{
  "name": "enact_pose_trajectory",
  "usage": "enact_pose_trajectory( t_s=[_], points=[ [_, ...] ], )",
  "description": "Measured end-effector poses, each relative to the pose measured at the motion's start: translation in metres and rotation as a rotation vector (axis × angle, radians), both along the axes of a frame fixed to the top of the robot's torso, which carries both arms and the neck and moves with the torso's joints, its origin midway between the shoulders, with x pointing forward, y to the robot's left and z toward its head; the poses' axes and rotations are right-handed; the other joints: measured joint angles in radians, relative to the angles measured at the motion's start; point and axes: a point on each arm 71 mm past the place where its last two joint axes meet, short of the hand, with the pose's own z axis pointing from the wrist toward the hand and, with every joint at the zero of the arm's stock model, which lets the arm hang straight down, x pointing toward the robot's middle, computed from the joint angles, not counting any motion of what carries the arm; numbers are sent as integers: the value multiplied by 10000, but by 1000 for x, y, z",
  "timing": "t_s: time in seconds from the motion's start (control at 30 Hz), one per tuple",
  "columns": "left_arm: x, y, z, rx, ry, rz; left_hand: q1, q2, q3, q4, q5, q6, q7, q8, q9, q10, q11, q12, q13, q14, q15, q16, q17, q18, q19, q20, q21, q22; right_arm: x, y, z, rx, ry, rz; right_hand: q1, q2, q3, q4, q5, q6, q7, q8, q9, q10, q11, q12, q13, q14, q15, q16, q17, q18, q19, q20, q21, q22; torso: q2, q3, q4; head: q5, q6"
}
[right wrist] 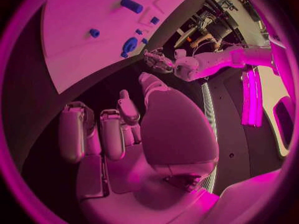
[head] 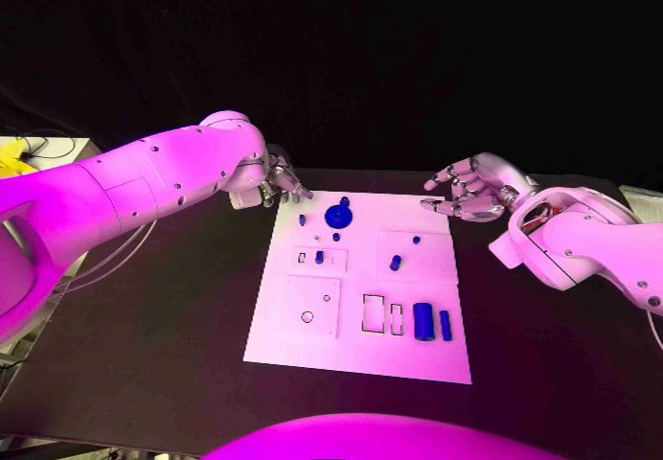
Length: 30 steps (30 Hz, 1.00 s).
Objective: Assemble the parts on the task board
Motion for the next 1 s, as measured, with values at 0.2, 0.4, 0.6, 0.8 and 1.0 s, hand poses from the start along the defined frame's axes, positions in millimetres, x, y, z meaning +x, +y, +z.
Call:
enact_pose_trajectory(
  t_s=[0.2,0.4,0.6,0.8,1.0],
  points=[
    [0,0,-4,207,282,-124,0,0,0,0,0,36,-36,0,1,-1,0,-1,-9,0,0,0,-1,0,0,0,0,0,0,0,0,5,1,11,0,0,0,0,0,0,0,0,0,0,0,0,0,0,0,0,0,0,0,0,0,-1,-8,-1,2,11,-12],
    [-1,0,-7,335,497,-222,0,0,0,0,0,36,-36,37,1,-1,0,-1,-9,0,0,0,-1,0,0,0,38,7,0,1,0,8,-1,16,0,0,0,0,0,0,0,0,0,0,0,0,0,0,0,0,-1,-1,0,0,0,-2,-12,-1,1,25,-25],
    [-1,1,-10,419,664,-283,0,0,0,0,0,36,-36,37,1,-1,1,12,-8,0,0,0,-1,-1,-1,-1,38,17,0,1,0,8,-2,16,0,0,0,0,0,0,0,0,0,1,0,0,1,0,0,0,-1,0,0,0,0,-2,-20,0,7,17,-31],
    [-2,1,-13,439,776,-319,1,0,-56,-1,0,36,-36,37,2,-1,0,37,-8,0,0,39,9,0,-1,-1,37,35,0,1,0,8,-3,15,0,0,0,0,0,0,0,0,0,1,0,0,1,0,0,0,-2,-1,0,0,0,-3,-20,0,12,6,-20],
    [-3,0,-15,428,878,-375,-39,40,-56,-1,0,72,-72,80,2,-1,1,37,-8,0,0,38,40,0,34,-36,37,67,0,1,0,6,-3,16,0,0,0,0,0,0,0,0,0,1,0,0,1,0,0,0,-2,-1,0,0,0,-4,-20,0,7,4,-18]
  ],
)
